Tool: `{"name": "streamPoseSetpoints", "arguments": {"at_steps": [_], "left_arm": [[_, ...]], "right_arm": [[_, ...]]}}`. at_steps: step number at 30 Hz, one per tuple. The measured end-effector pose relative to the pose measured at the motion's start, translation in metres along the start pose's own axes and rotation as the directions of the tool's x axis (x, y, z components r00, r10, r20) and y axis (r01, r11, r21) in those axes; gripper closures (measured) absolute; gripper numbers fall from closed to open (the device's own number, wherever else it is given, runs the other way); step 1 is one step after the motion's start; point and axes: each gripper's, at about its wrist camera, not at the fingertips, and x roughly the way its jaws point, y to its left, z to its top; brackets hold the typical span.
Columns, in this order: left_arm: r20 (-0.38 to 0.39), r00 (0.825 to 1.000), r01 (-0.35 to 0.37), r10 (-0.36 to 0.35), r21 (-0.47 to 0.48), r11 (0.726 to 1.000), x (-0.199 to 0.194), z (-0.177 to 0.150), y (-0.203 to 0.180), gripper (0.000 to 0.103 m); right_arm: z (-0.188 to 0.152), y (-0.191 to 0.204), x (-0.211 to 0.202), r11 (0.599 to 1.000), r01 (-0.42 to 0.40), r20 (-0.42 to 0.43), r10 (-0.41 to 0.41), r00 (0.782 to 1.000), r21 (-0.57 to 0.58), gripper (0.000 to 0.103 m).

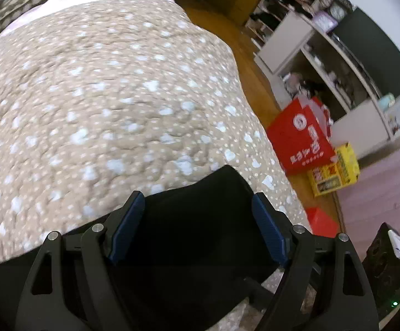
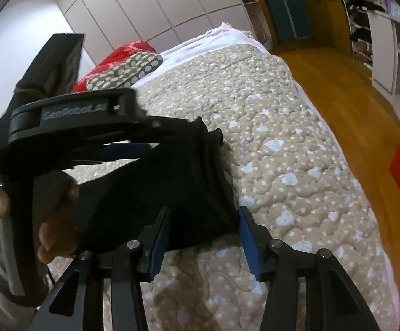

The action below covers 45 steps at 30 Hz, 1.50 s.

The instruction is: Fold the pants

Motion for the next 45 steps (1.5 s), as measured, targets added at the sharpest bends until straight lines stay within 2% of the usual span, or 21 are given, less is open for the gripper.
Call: {"name": "streamPoseSetpoints", "arguments": {"at_steps": [8,9,10,11,12,13,14,15,17,19,21,26,30,36,39,43,45], "left_arm": [[-0.011,0.998,-0.062,0.064,0.107,0.992,0.024,0.003,-0.018,0.021],[-0.008,0.997,-0.073,0.074,0.117,0.990,0.027,0.002,-0.020,0.024],[-0.003,0.996,-0.088,0.089,0.127,0.988,0.029,0.002,-0.021,0.030],[0.006,0.994,-0.104,0.105,0.144,0.984,0.031,0.002,-0.023,0.034],[0.016,0.994,-0.110,0.109,0.157,0.982,0.031,0.001,-0.025,0.044],[0.026,0.994,-0.110,0.107,0.166,0.980,0.030,0.001,-0.026,0.054],[0.026,0.995,-0.098,0.095,0.168,0.981,0.030,0.001,-0.026,0.059],[0.024,0.996,-0.085,0.082,0.168,0.982,0.029,0.002,-0.026,0.067],[0.024,0.998,-0.062,0.058,0.156,0.986,0.025,0.003,-0.022,0.074],[0.026,1.000,-0.005,0.001,0.126,0.992,0.012,0.005,-0.016,0.077],[0.060,0.998,0.027,-0.034,0.118,0.993,-0.011,0.007,-0.012,0.079],[0.160,0.987,0.011,-0.033,0.137,0.990,-0.075,-0.001,0.001,0.079],[0.229,0.973,-0.012,-0.008,0.088,0.996,-0.126,-0.020,0.037,0.080],[0.248,0.966,-0.071,0.078,-0.039,0.997,-0.155,-0.057,0.106,0.080],[0.226,0.965,-0.105,0.134,-0.138,0.985,-0.154,-0.080,0.147,0.080],[0.186,0.959,-0.158,0.212,-0.268,0.950,-0.151,-0.108,0.195,0.080],[0.178,0.960,-0.154,0.216,-0.309,0.938,-0.151,-0.120,0.210,0.080]], "right_arm": [[0.002,-0.012,0.006,0.995,-0.069,0.013,0.069,0.998,0.066,0.054],[0.003,-0.013,0.006,0.994,-0.079,0.016,0.078,0.997,0.075,0.054],[0.003,-0.014,0.006,0.992,-0.090,0.018,0.089,0.996,0.084,0.055],[0.004,-0.016,0.006,0.991,-0.099,0.029,0.096,0.995,0.095,0.063],[0.005,-0.017,0.006,0.989,-0.101,0.040,0.097,0.994,0.106,0.077],[0.006,-0.018,0.008,0.987,-0.108,0.041,0.104,0.994,0.119,0.081],[0.007,-0.019,0.012,0.984,-0.125,0.033,0.122,0.992,0.129,0.086],[0.009,-0.017,0.015,0.982,-0.137,0.030,0.134,0.990,0.130,0.088],[0.013,-0.011,0.014,0.984,-0.137,0.041,0.133,0.990,0.109,0.089],[0.018,-0.005,0.010,0.984,-0.152,0.056,0.147,0.988,0.095,0.089],[0.023,0.007,0.002,0.985,-0.162,0.068,0.158,0.985,0.061,0.090],[0.040,0.055,-0.019,0.976,-0.212,0.100,0.217,0.971,-0.051,0.090],[0.045,0.102,-0.023,0.953,-0.269,0.085,0.282,0.956,-0.143,0.090],[0.032,0.176,0.008,0.902,-0.364,-0.021,0.370,0.929,-0.234,0.090],[0.017,0.208,0.040,0.879,-0.413,-0.100,0.401,0.911,-0.240,0.090],[-0.005,0.239,0.089,0.866,-0.445,-0.193,0.407,0.893,-0.230,0.089],[-0.019,0.253,0.112,0.865,-0.442,-0.244,0.387,0.889,-0.236,0.081]]}}
